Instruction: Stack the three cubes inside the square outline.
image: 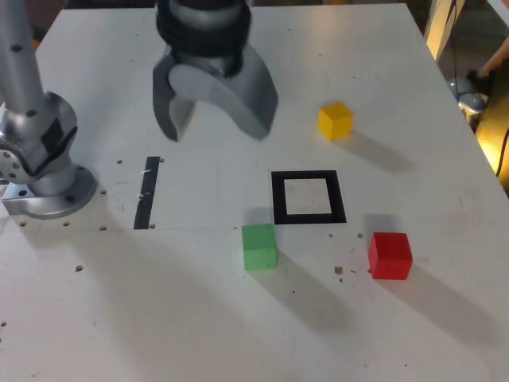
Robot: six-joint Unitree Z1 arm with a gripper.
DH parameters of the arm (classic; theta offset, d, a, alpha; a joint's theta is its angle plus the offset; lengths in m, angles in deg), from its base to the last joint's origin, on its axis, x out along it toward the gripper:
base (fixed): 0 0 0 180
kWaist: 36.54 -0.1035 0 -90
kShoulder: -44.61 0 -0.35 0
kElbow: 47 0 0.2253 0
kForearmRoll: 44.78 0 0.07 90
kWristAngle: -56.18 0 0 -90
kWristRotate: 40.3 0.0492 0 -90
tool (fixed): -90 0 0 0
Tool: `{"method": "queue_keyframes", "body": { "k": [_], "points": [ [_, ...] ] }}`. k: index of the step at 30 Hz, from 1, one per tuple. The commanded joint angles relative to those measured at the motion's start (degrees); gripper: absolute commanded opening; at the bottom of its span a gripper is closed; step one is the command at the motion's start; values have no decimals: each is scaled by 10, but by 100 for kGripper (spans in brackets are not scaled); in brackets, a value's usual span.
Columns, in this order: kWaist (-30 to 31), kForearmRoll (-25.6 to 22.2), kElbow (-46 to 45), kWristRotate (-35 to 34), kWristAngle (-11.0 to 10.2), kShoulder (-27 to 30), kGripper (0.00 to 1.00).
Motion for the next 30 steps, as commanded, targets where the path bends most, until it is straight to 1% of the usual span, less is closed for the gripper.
{"method": "queue_keyframes", "body": {
  "k": [1,4,7,9,14,17,22,26,30],
  "points": [
    [40,-22,190,-16,5,-46,98],
    [67,-33,265,-29,15,-102,98],
    [77,-36,318,-32,21,-154,98],
    [79,-37,343,-33,15,-181,98],
    [79,-40,383,-33,-16,-220,98],
    [79,-42,403,-33,-22,-241,98],
    [77,-43,439,-33,-15,-300,98],
    [69,-43,450,-32,-6,-344,98],
    [56,-43,446,-32,6,-368,98]
  ]
}}
